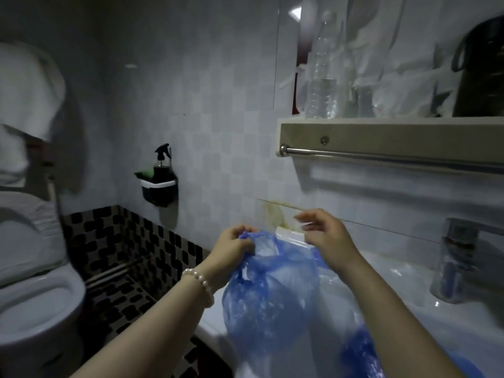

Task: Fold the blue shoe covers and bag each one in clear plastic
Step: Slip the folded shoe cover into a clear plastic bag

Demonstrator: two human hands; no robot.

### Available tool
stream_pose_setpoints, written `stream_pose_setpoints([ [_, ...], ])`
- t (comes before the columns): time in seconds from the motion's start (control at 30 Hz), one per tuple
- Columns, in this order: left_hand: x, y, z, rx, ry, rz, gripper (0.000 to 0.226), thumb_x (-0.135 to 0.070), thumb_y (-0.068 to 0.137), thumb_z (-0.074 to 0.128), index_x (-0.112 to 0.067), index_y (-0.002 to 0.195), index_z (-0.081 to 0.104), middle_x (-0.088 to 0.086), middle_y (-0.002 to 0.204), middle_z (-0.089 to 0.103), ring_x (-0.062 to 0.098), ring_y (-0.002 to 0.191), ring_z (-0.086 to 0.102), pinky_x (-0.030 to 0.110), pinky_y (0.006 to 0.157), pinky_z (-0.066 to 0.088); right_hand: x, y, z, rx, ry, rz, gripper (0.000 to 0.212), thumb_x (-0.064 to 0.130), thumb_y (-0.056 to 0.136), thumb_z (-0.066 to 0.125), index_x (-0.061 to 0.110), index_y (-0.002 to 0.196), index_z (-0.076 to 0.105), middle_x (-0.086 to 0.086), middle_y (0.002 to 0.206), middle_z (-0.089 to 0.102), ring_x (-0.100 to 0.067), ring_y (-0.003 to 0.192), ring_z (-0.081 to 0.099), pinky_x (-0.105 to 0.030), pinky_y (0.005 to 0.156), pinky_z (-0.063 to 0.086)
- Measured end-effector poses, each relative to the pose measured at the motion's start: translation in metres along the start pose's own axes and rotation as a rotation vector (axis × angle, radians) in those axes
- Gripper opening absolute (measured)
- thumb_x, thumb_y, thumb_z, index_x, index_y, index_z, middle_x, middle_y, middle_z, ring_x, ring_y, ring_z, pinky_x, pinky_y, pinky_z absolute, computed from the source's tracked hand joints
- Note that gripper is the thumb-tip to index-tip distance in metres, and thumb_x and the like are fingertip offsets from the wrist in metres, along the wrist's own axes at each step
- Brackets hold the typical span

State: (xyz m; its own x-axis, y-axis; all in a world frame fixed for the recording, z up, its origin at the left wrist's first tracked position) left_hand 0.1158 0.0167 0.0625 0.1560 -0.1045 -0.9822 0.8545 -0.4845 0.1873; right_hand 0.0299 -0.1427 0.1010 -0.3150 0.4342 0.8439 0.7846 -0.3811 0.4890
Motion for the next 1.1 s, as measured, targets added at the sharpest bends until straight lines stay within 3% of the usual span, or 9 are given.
stream_pose_setpoints([
  [0.07,-0.002,-0.003,0.015,0.075,0.116,0.037,0.034,0.022,0.074,0.042,-0.007,0.076,0.06,0.009,0.071,0.059,0.018,0.065,0.056,0.022,0.057,0.048,0.01,-0.01,0.025,0.23,-0.138,-0.076,0.035,0.016,0.063,0.069,0.023,0.095,0.058,-0.001,0.098,0.061,-0.015,0.085,0.056,-0.019,0.072,0.048],
  [0.2,-0.009,-0.007,0.034,0.119,0.27,0.098,0.031,0.016,0.074,0.051,-0.013,0.079,0.06,0.006,0.074,0.058,0.014,0.066,0.052,0.022,0.062,0.044,0.007,-0.013,0.029,0.167,-0.653,-0.097,0.019,0.004,0.068,0.061,0.02,0.07,0.05,0.003,0.07,0.055,-0.022,0.068,0.054,-0.034,0.06,0.048],
  [0.27,-0.013,-0.007,0.034,0.046,0.462,0.156,0.026,0.008,0.075,0.056,-0.016,0.085,0.059,0.004,0.079,0.053,0.013,0.065,0.048,0.021,0.058,0.04,-0.001,-0.01,0.02,0.103,-0.675,-0.025,0.02,0.0,0.066,0.055,0.017,0.062,0.045,0.001,0.062,0.051,-0.024,0.063,0.051,-0.033,0.056,0.045],
  [0.4,-0.031,-0.013,0.021,-0.209,1.058,0.399,0.027,-0.01,0.078,0.063,-0.023,0.101,0.056,-0.007,0.097,0.039,0.013,0.093,0.037,0.021,0.074,0.028,-0.015,-0.003,-0.01,-0.069,-0.481,0.152,0.025,-0.003,0.065,0.061,0.015,0.055,0.048,-0.003,0.057,0.054,-0.033,0.065,0.062,-0.039,0.062,0.057],
  [0.47,-0.04,-0.019,0.019,-0.281,1.136,0.537,0.02,-0.012,0.08,0.065,-0.018,0.099,0.059,-0.003,0.095,0.042,0.018,0.091,0.04,0.022,0.072,0.026,-0.023,-0.002,-0.021,-0.086,-0.506,0.257,0.024,0.002,0.064,0.07,0.014,0.055,0.053,-0.005,0.058,0.058,-0.031,0.064,0.063,-0.036,0.064,0.057],
  [0.63,-0.04,-0.018,0.023,-0.135,1.149,0.484,0.019,-0.031,0.088,0.064,-0.011,0.087,0.066,-0.002,0.08,0.059,0.018,0.073,0.053,0.025,0.061,0.039,-0.032,-0.005,-0.035,-0.098,-0.562,0.389,0.028,0.013,0.068,0.082,0.011,0.062,0.054,-0.009,0.066,0.061,-0.026,0.062,0.061,-0.027,0.058,0.047],
  [0.87,-0.024,-0.007,0.012,-0.161,0.857,0.207,0.027,-0.022,0.091,0.058,-0.012,0.067,0.053,0.006,0.066,0.061,0.026,0.068,0.06,0.031,0.063,0.048,-0.04,-0.009,-0.023,-0.152,-0.261,0.441,0.017,-0.005,0.083,0.051,0.012,0.083,0.049,-0.014,0.086,0.059,-0.026,0.048,0.063,-0.028,0.043,0.052],
  [0.97,-0.012,-0.003,0.005,-0.208,0.463,0.088,0.018,-0.013,0.087,0.061,-0.01,0.071,0.053,0.018,0.072,0.065,0.034,0.074,0.065,0.042,0.073,0.056,-0.035,-0.011,-0.008,-0.011,-0.079,0.44,0.026,-0.015,0.077,0.057,0.009,0.076,0.048,-0.014,0.071,0.056,-0.021,0.046,0.06,-0.026,0.044,0.052],
  [1.1,-0.006,-0.007,0.006,-0.268,0.167,0.016,0.013,-0.012,0.087,0.063,-0.011,0.086,0.05,0.01,0.077,0.061,0.019,0.07,0.059,0.031,0.066,0.049,-0.03,-0.017,0.005,0.126,-0.011,0.422,0.033,-0.006,0.076,0.068,0.009,0.057,0.046,-0.008,0.048,0.05,-0.023,0.047,0.057,-0.037,0.059,0.059],
])
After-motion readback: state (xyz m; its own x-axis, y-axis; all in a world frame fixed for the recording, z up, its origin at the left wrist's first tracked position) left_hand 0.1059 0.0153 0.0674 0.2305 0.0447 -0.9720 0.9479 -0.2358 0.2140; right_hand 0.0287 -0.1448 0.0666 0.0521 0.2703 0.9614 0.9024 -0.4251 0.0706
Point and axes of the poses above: each hand's wrist, its own y-axis towards the middle knuckle, its own z-axis out of the palm, x = y × z, the point moved 7 cm from there along y, towards the middle knuckle
